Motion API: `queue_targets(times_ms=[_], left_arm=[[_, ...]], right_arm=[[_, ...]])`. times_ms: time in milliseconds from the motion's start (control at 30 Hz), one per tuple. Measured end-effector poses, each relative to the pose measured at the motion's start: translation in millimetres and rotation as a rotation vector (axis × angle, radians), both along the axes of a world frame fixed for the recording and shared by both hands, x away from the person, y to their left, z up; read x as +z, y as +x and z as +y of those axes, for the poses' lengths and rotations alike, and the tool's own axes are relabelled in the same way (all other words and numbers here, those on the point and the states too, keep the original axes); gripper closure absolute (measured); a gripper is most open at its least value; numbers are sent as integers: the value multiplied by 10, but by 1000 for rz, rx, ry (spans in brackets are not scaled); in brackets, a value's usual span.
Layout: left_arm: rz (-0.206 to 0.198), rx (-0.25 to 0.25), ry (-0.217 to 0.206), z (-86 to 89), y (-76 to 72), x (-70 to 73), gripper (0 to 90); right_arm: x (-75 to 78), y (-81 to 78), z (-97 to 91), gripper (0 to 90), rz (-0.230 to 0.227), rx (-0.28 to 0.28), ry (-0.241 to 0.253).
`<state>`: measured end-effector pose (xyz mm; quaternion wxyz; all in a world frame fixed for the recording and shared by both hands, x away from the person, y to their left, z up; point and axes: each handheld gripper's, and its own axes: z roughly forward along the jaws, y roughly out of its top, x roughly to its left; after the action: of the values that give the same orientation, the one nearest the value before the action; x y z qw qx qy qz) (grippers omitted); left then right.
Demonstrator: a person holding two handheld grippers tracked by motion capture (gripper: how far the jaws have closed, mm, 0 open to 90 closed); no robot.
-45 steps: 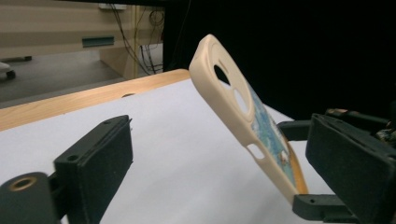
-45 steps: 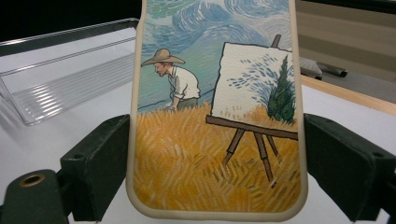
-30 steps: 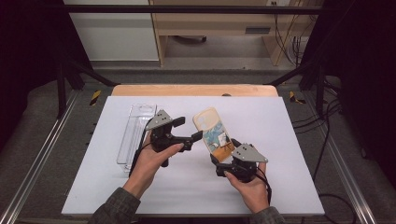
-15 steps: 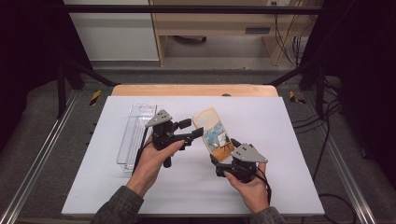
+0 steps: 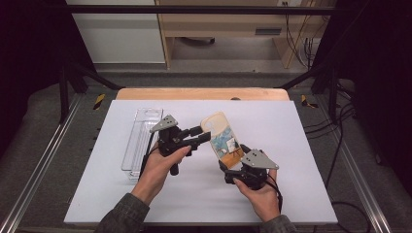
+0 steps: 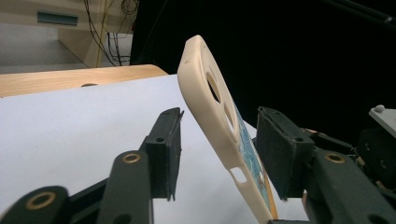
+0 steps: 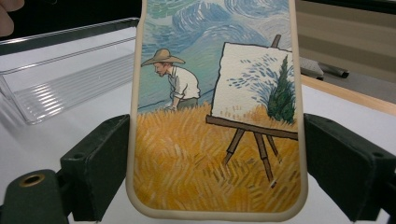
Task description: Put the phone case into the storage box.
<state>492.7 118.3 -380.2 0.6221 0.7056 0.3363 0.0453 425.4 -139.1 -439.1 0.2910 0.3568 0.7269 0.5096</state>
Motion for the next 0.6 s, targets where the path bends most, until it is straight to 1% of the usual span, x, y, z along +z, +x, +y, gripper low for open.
queue_targets(times_ms=[300, 500, 600], left_arm=[[13, -9, -22, 21, 18, -26, 595], [19, -12, -21, 29, 21, -48, 620], [21, -15, -27, 32, 26, -55, 632]], right_arm=[[-3, 1, 2, 116, 1, 2, 1], [-4, 4, -1, 117, 3, 2, 1], [-6, 3, 2, 117, 4, 5, 0]])
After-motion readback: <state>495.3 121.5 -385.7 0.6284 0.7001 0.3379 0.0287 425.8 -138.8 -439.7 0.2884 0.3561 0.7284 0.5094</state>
